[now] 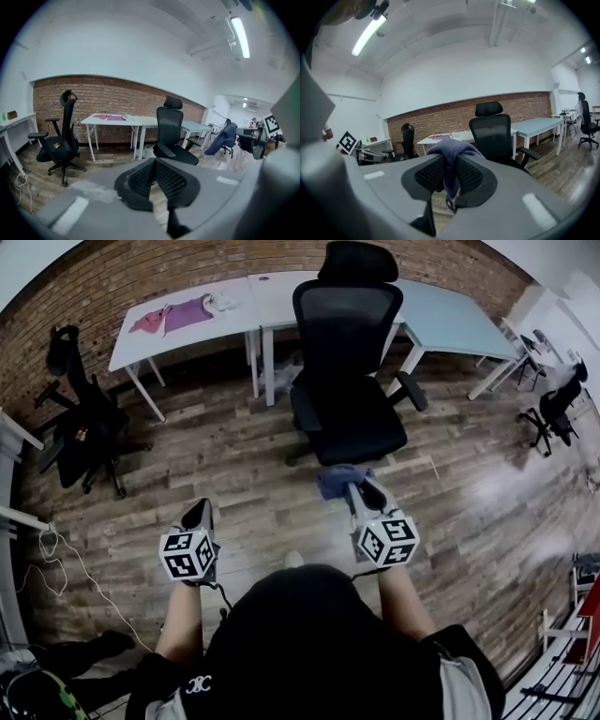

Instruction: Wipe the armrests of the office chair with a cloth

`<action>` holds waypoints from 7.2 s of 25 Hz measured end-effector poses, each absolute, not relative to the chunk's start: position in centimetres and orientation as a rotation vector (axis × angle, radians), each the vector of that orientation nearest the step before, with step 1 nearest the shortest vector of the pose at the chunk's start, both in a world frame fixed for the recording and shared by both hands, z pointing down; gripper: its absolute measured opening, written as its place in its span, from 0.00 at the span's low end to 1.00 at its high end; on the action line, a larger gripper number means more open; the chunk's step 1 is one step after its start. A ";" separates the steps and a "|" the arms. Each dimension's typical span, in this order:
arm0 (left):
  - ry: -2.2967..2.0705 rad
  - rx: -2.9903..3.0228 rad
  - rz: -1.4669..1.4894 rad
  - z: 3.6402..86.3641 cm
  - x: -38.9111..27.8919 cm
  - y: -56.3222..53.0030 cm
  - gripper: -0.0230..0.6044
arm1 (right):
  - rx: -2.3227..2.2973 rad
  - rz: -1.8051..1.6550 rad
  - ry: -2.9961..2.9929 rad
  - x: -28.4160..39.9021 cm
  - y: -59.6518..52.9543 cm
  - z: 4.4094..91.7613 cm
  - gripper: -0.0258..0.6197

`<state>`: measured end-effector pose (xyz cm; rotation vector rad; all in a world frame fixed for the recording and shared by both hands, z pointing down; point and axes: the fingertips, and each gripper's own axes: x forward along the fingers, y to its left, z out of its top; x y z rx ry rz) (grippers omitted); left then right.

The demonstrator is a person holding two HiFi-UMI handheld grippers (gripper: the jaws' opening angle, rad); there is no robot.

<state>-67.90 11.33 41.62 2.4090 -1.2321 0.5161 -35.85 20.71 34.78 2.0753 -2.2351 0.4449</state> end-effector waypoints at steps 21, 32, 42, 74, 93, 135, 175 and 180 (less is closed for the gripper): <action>-1.150 2.436 0.591 44.9 -58.6 -4.2 0.05 | 1.859 0.655 -2.126 -32.3 6.9 42.6 0.16; -0.933 2.508 0.647 46.1 -58.3 -20.2 0.05 | 1.867 0.771 -1.834 -34.1 -7.2 48.8 0.16; -0.722 2.536 0.679 48.2 -57.5 -26.2 0.05 | 1.898 0.886 -1.458 -32.5 -9.6 57.3 0.16; -0.868 2.313 0.790 52.0 -57.8 -24.4 0.05 | 1.137 0.615 -1.565 -32.9 -21.4 68.4 0.16; -1.130 2.188 0.777 49.4 -54.4 -20.7 0.05 | 1.316 0.746 -1.555 -22.3 -32.0 66.7 0.17; -0.797 2.462 0.865 47.8 -44.7 -22.5 0.05 | 1.553 1.184 -1.601 -25.9 -13.5 68.3 0.17; -0.552 2.543 1.178 53.7 -32.7 -23.7 0.05 | 1.566 0.954 -1.733 -20.7 -8.0 67.9 0.16; -0.538 2.554 1.261 54.4 -31.0 -23.3 0.05 | 1.535 0.839 -1.917 -19.7 -12.3 67.7 0.16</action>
